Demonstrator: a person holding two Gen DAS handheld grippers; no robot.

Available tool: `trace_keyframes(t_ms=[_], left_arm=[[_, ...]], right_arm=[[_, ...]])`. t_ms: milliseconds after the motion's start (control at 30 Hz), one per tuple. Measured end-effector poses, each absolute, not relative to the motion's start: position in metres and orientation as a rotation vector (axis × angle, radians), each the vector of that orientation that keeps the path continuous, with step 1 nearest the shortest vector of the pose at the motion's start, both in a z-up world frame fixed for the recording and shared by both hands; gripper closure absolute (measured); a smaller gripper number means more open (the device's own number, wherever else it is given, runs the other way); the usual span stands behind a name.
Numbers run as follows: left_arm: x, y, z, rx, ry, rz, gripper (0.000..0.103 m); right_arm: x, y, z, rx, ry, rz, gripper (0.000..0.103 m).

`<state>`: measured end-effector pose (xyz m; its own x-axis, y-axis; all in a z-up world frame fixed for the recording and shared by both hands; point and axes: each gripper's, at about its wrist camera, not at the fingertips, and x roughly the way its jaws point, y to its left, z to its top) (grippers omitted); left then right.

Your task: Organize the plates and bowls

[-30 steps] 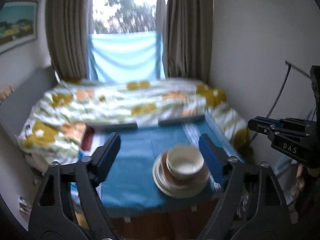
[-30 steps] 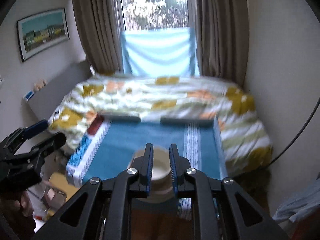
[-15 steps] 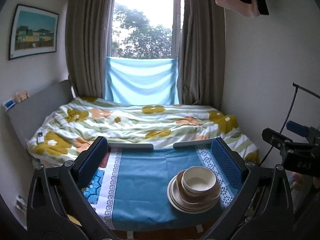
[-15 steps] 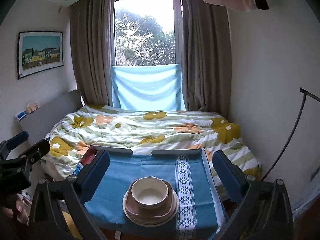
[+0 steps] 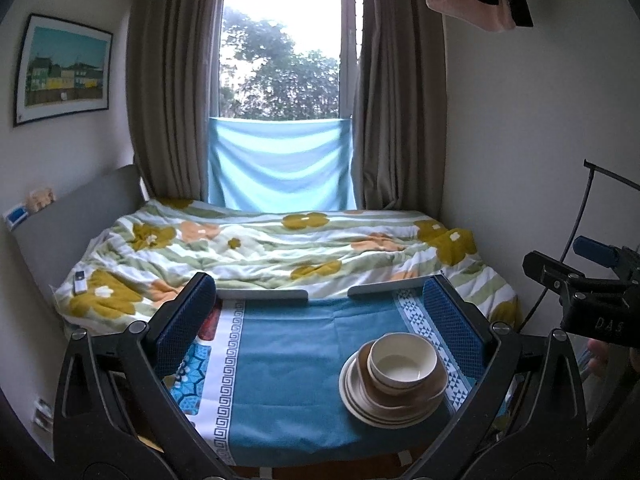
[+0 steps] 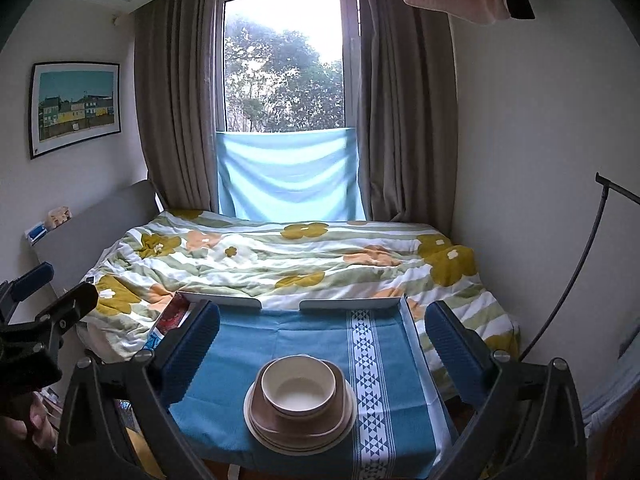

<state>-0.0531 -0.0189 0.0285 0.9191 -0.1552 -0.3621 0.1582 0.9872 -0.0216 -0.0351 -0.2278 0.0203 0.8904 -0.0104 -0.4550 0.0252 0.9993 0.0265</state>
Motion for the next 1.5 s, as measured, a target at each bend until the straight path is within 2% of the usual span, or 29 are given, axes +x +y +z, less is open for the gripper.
trace_keyframes(t_ms=[1500], left_arm=[[-0.056,-0.032,0.029,0.040,0.361,-0.122,0.000]], right_arm=[[-0.032,-0.226,0.023,0.035,0.475,-0.020,0.001]])
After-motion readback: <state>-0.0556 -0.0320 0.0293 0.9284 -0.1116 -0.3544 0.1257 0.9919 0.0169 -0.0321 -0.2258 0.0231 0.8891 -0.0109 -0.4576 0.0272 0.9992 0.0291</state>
